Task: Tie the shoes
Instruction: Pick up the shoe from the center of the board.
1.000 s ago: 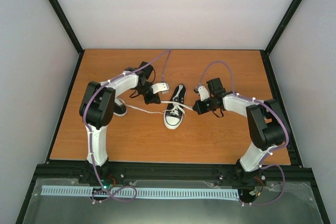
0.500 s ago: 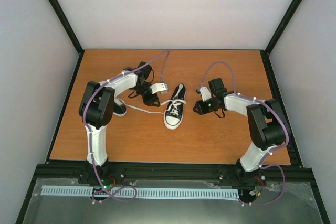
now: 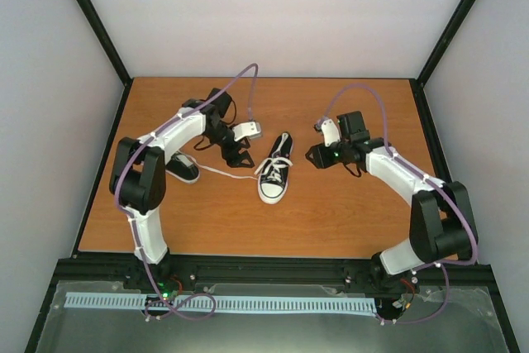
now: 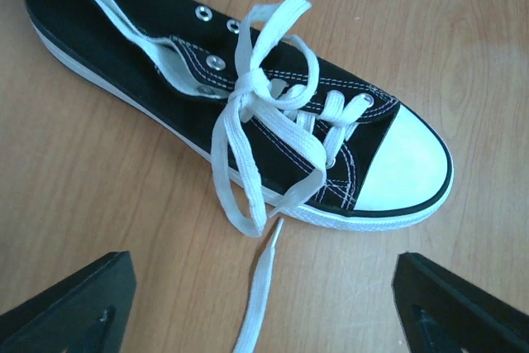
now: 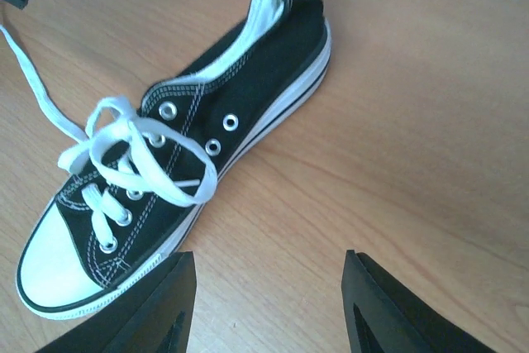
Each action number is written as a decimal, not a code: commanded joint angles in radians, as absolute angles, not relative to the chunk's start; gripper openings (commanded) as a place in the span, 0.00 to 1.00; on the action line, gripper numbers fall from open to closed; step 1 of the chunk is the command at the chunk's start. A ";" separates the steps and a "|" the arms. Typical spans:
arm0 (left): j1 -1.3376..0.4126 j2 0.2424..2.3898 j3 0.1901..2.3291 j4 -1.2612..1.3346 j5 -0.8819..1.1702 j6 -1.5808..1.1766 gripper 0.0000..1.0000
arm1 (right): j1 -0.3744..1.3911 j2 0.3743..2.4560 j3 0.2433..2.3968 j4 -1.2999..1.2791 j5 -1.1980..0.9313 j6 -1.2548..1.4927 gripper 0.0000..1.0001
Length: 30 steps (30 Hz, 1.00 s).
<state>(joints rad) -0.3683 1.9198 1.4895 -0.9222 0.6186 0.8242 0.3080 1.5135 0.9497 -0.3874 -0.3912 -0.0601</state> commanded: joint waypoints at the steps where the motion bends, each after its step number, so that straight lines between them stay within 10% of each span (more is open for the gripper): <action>1: -0.364 1.848 1.533 -0.935 0.633 0.820 0.93 | 0.304 1.448 0.973 -0.406 -0.342 -0.087 0.51; 16: -0.345 1.705 1.547 -0.744 0.339 0.561 1.00 | 0.303 1.298 0.944 -0.257 -0.198 -0.108 0.53; 18: -0.335 1.661 1.516 -0.666 0.293 0.505 1.00 | 0.302 1.272 0.920 -0.192 -0.164 -0.099 0.62; 20: -0.329 1.621 1.485 -0.574 0.205 0.419 1.00 | 0.301 1.245 0.877 -0.083 -0.096 -0.032 0.97; 24: -0.298 1.690 1.525 -0.566 -0.055 0.208 1.00 | 0.301 1.235 0.848 0.045 0.147 0.206 1.00; 30: -0.046 1.631 1.417 -0.496 0.355 0.076 1.00 | 0.298 1.360 0.990 -0.077 0.103 0.275 1.00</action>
<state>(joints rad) -0.2039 1.6787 1.4769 -0.5694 0.1761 0.2394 0.3012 1.2949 0.9150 -0.0772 0.0948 0.1928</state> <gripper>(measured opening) 0.993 0.999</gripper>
